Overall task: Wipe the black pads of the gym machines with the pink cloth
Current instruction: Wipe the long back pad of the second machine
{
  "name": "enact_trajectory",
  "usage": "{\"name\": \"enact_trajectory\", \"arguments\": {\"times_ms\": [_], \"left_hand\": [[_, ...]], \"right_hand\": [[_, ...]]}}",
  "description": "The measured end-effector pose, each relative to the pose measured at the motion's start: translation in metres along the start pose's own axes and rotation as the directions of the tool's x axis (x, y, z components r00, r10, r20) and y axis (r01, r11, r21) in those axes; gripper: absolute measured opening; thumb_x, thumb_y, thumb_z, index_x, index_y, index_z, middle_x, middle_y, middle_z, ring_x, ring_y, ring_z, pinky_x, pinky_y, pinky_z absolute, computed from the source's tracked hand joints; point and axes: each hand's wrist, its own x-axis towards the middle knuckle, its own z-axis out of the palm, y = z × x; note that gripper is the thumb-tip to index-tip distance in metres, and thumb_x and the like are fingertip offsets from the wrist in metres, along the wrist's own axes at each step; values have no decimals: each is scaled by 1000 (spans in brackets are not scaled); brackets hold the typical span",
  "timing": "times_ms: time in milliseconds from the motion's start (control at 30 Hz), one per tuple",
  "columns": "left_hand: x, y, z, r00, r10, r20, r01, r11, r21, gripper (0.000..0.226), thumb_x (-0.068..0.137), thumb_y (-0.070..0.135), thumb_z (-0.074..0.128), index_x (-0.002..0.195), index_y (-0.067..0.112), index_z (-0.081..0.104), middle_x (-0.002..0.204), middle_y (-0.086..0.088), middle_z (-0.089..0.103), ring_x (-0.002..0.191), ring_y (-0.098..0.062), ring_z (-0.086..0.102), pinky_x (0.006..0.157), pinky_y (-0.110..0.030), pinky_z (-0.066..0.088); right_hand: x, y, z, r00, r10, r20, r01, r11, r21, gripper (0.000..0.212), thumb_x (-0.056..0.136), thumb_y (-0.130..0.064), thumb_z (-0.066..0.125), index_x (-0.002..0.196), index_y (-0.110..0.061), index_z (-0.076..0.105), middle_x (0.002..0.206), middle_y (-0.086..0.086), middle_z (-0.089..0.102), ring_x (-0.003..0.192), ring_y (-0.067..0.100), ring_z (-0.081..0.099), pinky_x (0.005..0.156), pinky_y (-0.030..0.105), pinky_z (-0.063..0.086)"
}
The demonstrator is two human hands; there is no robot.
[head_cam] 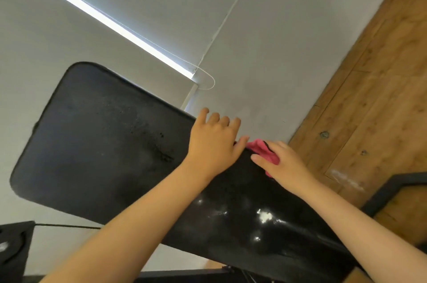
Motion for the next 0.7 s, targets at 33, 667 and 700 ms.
{"name": "enact_trajectory", "arguments": {"times_ms": [33,667,700], "left_hand": [[-2,8,7,1000,16,-4,-16,1000,-10,41,87,46,42,83,14,67,59,-1,59,63,-25,59,91,-42,46],[-2,25,32,996,66,-66,-58,992,110,31,96,29,41,72,15,56,60,-3,51,59,-23,46,71,-39,38],[-2,24,32,995,68,-68,-60,991,117,30,95,27,40,72,15,54,60,-3,50,59,-23,45,73,-39,38]], "right_hand": [[-2,0,-1,1000,-11,-1,11,1000,6,54,78,-68,54,127,-45,53,111,-16,53,103,7,56,84,37,56],[20,-6,-3,995,-100,12,100,995,20,38,100,-33,46,137,-39,42,113,-7,47,102,6,51,84,22,49],[23,-8,-1,994,-96,47,97,995,-12,35,101,-32,44,135,-40,44,105,-6,46,97,8,51,82,23,49]]}}
